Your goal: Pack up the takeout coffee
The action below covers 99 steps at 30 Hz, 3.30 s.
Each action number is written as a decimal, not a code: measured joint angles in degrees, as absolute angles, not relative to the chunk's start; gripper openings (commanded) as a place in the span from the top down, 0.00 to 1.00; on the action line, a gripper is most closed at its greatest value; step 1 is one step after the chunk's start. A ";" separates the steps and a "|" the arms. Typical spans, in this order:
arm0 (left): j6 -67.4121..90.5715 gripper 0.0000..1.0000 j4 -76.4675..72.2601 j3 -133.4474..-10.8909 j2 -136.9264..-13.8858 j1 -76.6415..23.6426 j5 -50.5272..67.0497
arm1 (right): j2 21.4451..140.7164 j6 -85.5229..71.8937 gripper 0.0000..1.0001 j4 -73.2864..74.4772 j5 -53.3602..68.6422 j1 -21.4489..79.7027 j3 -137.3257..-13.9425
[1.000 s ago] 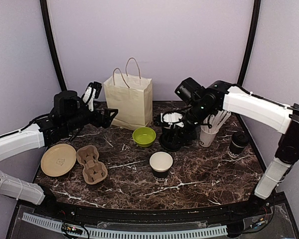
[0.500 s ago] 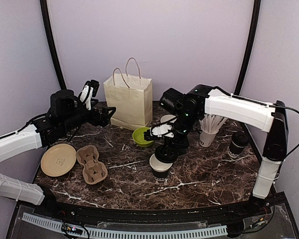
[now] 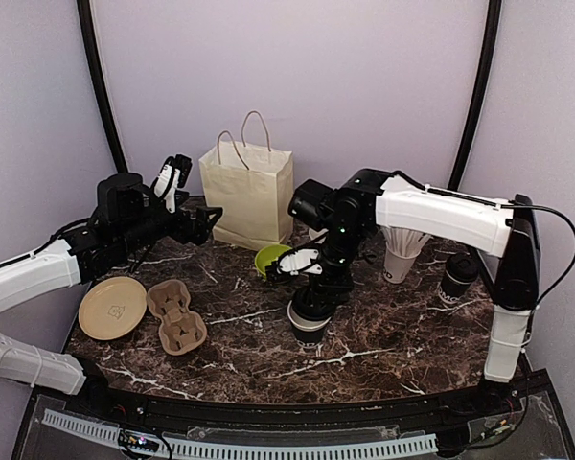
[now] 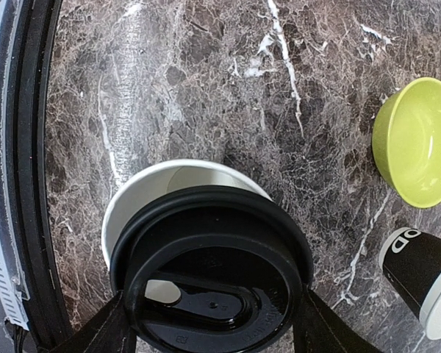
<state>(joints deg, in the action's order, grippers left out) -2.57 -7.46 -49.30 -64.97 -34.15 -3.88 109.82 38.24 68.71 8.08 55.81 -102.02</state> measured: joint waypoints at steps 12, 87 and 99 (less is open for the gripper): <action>-2.57 0.01 -6.94 -49.30 -65.12 -33.85 -3.44 | 110.10 37.80 0.33 70.35 6.15 57.25 -103.37; -2.50 0.01 -6.57 -49.30 -65.67 -33.85 -0.89 | 111.83 37.39 0.28 70.83 1.89 60.23 -104.16; -2.50 0.01 -6.57 -49.30 -65.67 -33.85 -0.86 | 111.92 37.41 0.27 70.76 1.89 60.23 -104.14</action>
